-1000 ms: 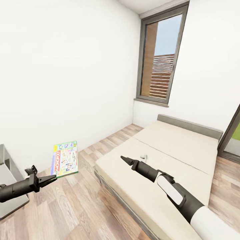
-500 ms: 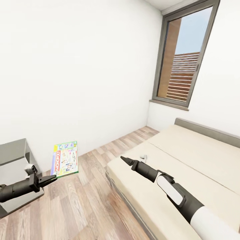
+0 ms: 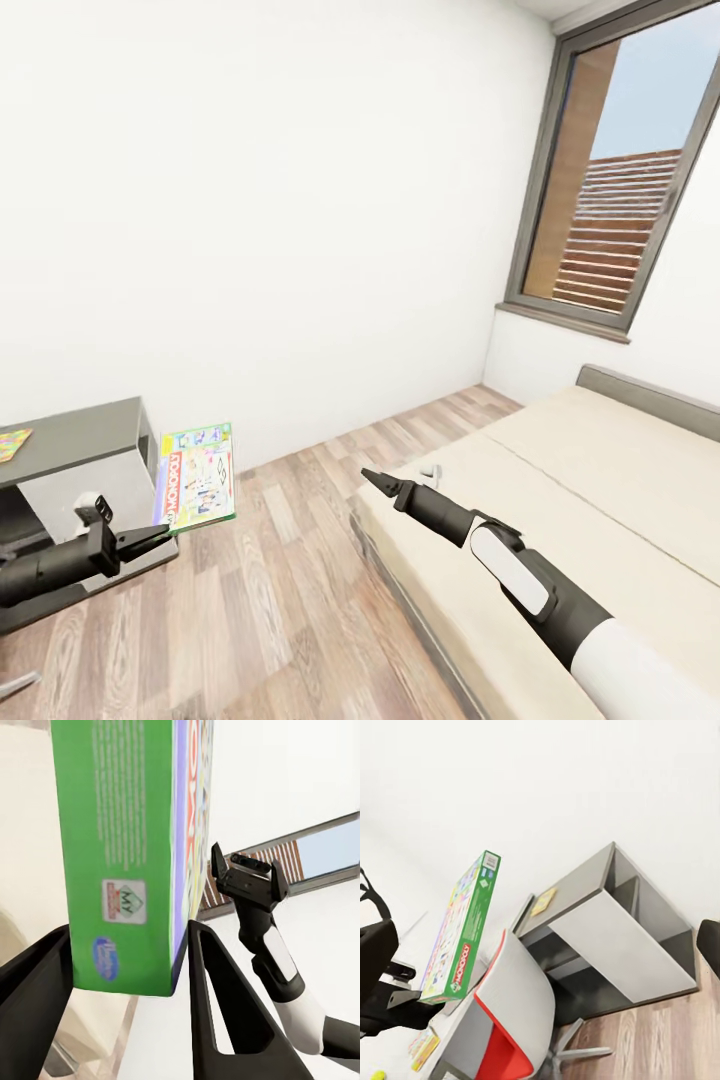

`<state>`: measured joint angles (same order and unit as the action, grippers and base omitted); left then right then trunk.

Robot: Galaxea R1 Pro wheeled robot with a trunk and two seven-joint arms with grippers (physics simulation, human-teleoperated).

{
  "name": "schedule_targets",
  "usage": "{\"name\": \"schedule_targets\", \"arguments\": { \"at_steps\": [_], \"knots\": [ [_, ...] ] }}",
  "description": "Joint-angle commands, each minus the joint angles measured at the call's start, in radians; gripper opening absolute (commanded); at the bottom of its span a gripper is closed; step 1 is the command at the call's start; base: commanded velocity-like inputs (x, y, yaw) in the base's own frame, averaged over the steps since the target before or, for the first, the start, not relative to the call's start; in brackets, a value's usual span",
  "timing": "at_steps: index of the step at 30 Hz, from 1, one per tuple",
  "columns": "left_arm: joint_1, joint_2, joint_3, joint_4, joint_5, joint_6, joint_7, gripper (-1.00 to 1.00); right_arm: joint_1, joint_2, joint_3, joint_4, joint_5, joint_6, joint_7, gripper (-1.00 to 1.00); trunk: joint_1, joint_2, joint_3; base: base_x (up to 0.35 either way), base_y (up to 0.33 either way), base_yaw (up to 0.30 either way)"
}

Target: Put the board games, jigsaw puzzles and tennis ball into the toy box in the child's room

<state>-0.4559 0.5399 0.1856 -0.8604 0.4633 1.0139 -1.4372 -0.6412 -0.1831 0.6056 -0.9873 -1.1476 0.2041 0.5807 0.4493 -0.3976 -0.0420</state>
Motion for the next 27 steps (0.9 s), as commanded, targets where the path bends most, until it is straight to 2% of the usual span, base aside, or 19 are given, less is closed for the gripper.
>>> {"name": "schedule_targets", "arguments": {
  "at_steps": [1,12,27],
  "knots": [
    [-0.001,0.0,0.0,0.0,0.005,0.011,-0.002,-1.0,-0.001,-0.001,0.002,-0.001,-0.011,0.006,0.0,1.0,0.001,-0.002,-0.002,0.0,0.0,0.287],
    [-0.001,0.0,0.0,0.0,0.003,0.011,0.0,-1.0,-0.001,-0.001,0.002,-0.001,-0.011,0.006,0.0,1.0,0.001,-0.002,-0.002,0.093,0.0,0.288],
    [-0.001,-0.006,0.0,0.0,0.003,0.011,0.0,-1.0,-0.001,-0.001,0.0,-0.001,-0.011,0.006,0.001,1.0,0.001,-0.002,-0.002,0.271,0.004,0.288]
  ]
}}
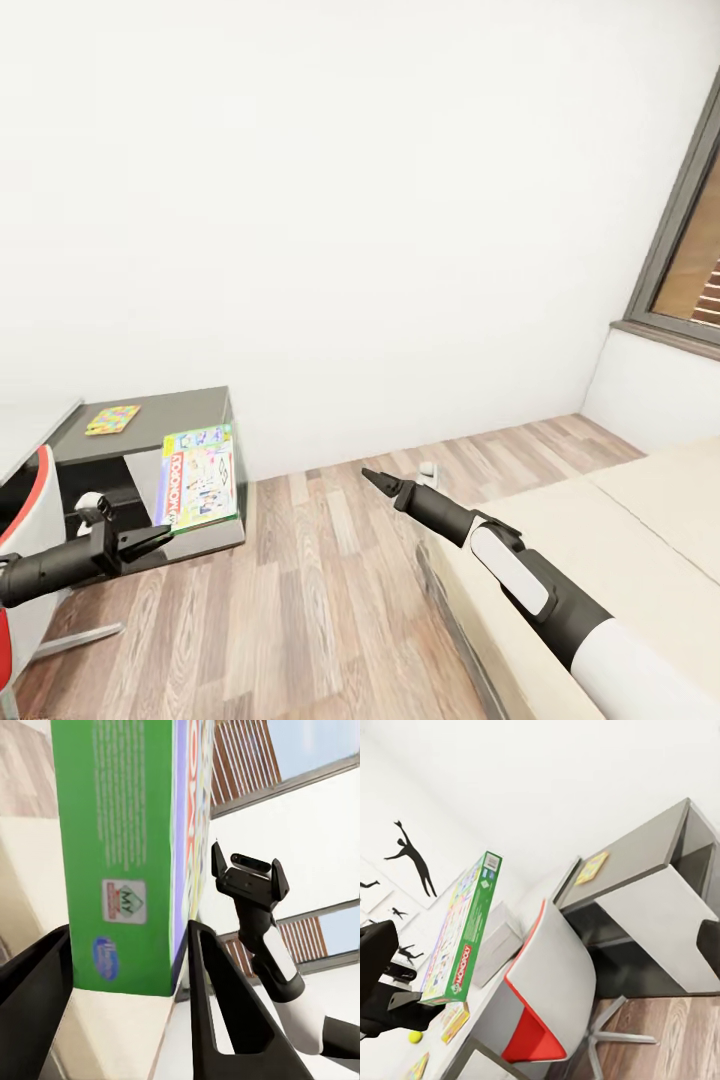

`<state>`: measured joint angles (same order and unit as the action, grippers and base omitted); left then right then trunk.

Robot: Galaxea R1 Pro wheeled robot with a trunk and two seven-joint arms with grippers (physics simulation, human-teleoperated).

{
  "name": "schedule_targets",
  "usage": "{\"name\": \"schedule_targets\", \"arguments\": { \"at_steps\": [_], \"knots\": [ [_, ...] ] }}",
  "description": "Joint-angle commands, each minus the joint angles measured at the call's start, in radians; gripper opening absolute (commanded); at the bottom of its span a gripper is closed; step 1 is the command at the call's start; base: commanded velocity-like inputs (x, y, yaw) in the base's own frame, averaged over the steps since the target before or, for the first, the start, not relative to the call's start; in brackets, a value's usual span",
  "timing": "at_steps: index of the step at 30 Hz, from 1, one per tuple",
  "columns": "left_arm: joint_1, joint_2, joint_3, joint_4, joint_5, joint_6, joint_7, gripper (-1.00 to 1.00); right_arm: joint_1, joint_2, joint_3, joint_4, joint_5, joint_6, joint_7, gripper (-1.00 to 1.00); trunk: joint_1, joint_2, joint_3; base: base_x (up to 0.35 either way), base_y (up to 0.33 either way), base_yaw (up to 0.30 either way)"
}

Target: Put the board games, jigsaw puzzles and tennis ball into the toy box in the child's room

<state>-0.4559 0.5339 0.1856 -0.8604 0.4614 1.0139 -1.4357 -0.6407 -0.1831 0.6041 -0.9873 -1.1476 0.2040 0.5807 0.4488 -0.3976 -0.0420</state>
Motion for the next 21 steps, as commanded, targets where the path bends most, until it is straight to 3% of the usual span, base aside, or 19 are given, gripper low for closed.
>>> {"name": "schedule_targets", "arguments": {
  "at_steps": [1,5,12,21],
  "knots": [
    [-0.001,0.0,0.0,0.0,0.005,0.011,-0.002,-1.0,-0.001,-0.001,0.002,-0.001,-0.011,0.006,0.001,1.0,0.001,-0.002,-0.002,0.272,0.093,0.288],
    [-0.001,0.0,0.0,0.0,0.005,0.011,-0.002,-1.0,-0.002,-0.001,0.002,-0.001,-0.011,0.006,0.001,1.0,0.001,-0.002,-0.002,0.228,0.106,0.288],
    [-0.001,0.0,0.0,0.0,0.005,0.011,-0.002,-1.0,-0.001,-0.001,0.002,-0.001,-0.011,0.006,0.001,1.0,0.001,-0.002,-0.002,0.051,0.02,0.288],
    [-0.001,0.0,0.0,0.0,0.005,0.011,-0.002,-1.0,-0.001,-0.001,0.002,-0.001,-0.011,0.006,0.001,1.0,0.001,-0.002,-0.002,0.113,-0.082,0.288]
  ]
}}
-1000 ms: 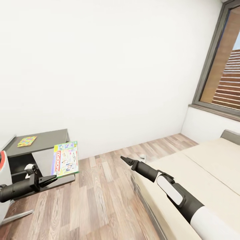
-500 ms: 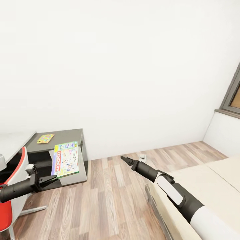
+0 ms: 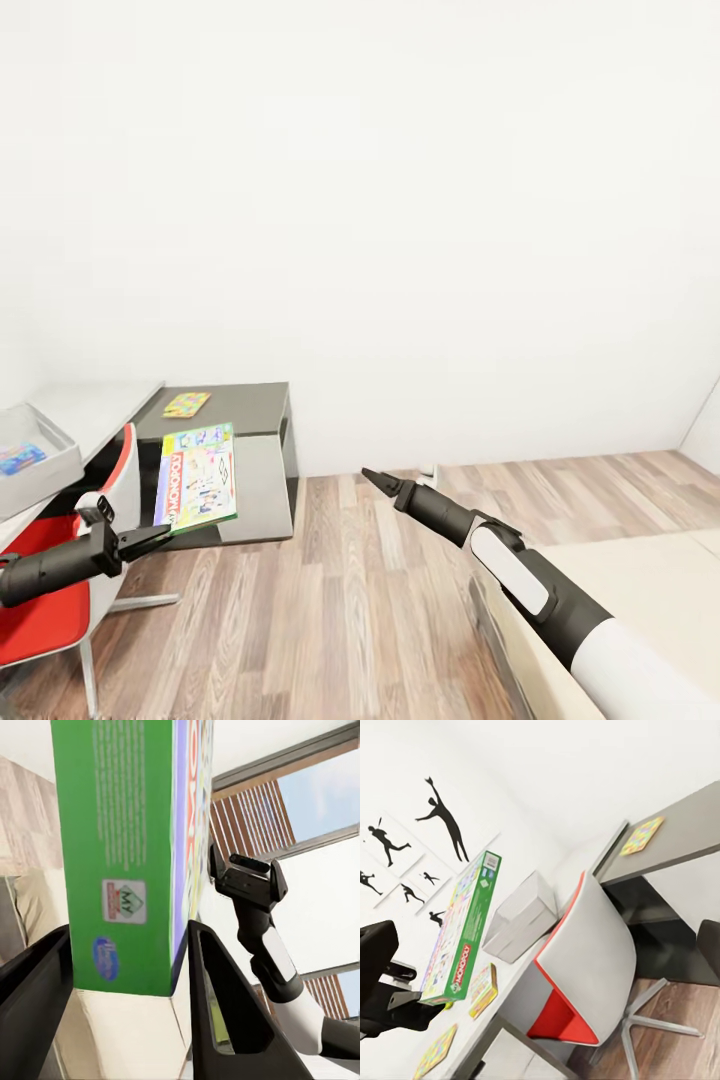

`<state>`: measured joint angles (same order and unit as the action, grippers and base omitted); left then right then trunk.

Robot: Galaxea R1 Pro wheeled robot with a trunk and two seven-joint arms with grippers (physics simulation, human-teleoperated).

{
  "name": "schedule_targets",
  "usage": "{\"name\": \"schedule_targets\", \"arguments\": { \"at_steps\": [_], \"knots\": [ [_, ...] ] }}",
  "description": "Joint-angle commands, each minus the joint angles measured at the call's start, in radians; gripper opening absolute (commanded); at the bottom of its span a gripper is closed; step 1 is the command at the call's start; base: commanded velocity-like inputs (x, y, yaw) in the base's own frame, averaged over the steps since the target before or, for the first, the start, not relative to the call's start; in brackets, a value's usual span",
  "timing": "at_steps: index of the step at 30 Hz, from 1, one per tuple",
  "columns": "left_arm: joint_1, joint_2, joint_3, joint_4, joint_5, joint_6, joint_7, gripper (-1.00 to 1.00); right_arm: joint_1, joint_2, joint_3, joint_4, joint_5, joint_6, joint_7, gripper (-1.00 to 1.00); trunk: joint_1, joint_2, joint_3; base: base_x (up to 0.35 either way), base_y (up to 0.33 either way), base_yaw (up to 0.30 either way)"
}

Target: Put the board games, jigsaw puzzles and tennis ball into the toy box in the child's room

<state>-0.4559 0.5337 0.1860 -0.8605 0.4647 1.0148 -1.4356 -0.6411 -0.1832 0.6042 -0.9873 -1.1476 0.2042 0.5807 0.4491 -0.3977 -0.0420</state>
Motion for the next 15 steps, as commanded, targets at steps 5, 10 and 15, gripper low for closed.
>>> {"name": "schedule_targets", "arguments": {
  "at_steps": [5,10,15],
  "knots": [
    [-0.001,0.0,0.0,0.0,0.002,0.01,-0.002,-1.0,-0.001,-0.001,0.001,-0.001,-0.011,0.006,0.001,1.0,0.001,-0.002,-0.002,0.106,-0.114,0.288],
    [-0.001,0.0,0.0,0.0,0.002,0.01,-0.002,-1.0,-0.001,-0.001,0.001,-0.001,-0.011,0.006,0.001,1.0,0.001,-0.002,-0.002,0.02,-0.042,0.288],
    [-0.001,-0.001,0.0,0.0,0.002,0.01,-0.002,-1.0,-0.001,-0.001,-0.001,-0.001,-0.011,0.006,0.001,1.0,0.001,-0.002,-0.002,0.002,-0.005,0.288]
  ]
}}
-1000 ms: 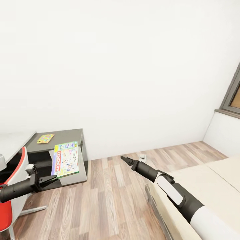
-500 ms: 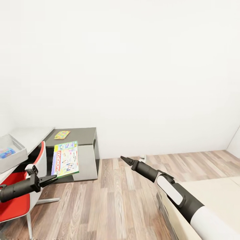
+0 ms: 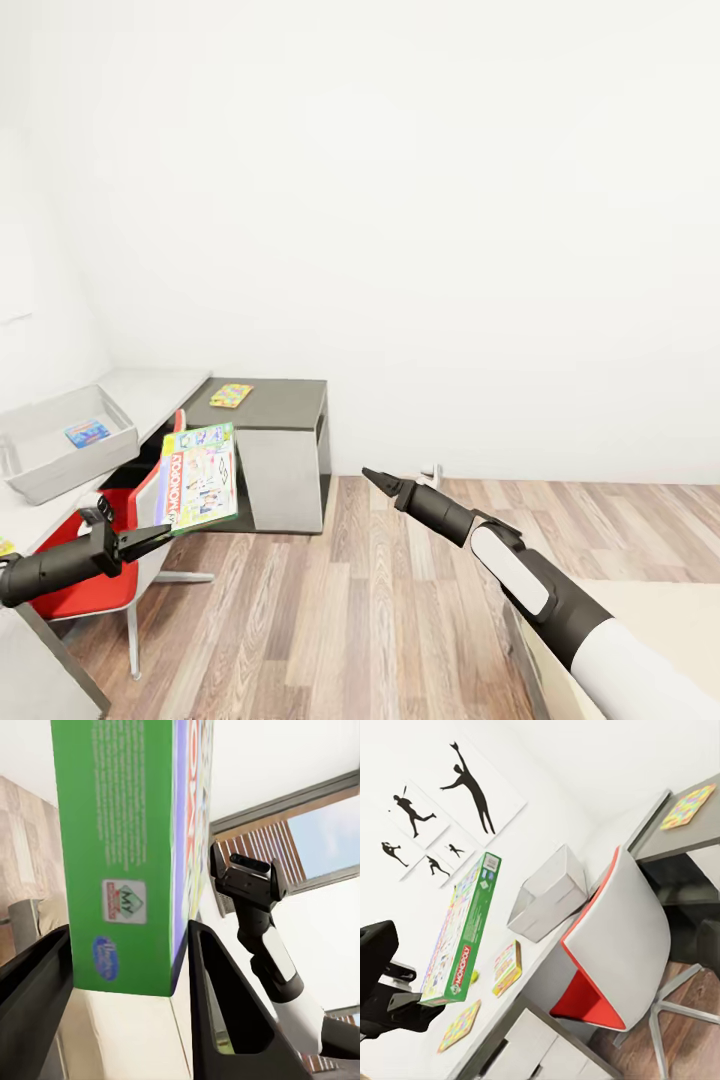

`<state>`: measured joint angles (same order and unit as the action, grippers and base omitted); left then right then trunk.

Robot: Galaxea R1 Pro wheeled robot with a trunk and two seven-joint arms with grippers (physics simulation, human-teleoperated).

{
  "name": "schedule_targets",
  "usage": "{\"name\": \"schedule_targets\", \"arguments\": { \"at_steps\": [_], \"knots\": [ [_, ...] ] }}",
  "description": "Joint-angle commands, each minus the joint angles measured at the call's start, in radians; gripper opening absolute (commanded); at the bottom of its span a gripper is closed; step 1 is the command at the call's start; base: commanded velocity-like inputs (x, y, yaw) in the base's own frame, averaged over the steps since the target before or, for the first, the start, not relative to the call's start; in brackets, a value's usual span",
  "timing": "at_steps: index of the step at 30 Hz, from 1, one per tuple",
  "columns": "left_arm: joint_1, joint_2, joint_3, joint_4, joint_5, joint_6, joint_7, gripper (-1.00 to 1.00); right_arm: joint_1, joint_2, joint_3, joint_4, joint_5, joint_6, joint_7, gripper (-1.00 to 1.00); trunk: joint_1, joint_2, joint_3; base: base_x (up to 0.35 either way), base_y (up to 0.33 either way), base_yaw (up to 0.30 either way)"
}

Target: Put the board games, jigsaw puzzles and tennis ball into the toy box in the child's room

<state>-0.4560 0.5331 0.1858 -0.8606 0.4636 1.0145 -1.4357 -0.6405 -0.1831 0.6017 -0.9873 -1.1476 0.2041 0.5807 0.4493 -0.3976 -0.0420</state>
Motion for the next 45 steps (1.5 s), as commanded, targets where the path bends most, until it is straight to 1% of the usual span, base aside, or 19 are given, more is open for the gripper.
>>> {"name": "schedule_targets", "arguments": {
  "at_steps": [1,5,10,29,45],
  "knots": [
    [-0.001,0.0,0.0,0.0,0.003,0.01,-0.002,-1.0,-0.001,-0.001,0.002,-0.001,-0.011,0.006,0.001,1.0,0.001,-0.002,-0.002,0.001,-0.001,0.288],
    [-0.001,-0.001,0.0,0.0,0.003,0.01,-0.002,-1.0,-0.002,-0.001,0.0,-0.001,-0.011,0.006,0.001,1.0,0.001,-0.002,-0.002,0.0,0.0,0.288],
    [-0.001,-0.008,0.0,0.0,0.003,0.01,-0.001,-1.0,-0.001,-0.002,-0.002,0.0,-0.011,0.006,0.001,1.0,0.001,-0.002,-0.002,0.0,0.0,0.288],
    [-0.001,-0.01,0.0,0.0,0.004,0.012,-0.003,-1.0,-0.001,-0.001,-0.002,0.001,-0.009,0.005,-0.001,1.0,0.001,-0.002,-0.002,0.0,0.0,0.258],
    [-0.001,-0.01,0.0,0.0,0.003,0.011,-0.003,-1.0,-0.002,-0.005,-0.004,0.0,-0.011,0.005,0.001,1.0,0.001,-0.002,-0.002,0.0,0.0,0.026]
  ]
}}
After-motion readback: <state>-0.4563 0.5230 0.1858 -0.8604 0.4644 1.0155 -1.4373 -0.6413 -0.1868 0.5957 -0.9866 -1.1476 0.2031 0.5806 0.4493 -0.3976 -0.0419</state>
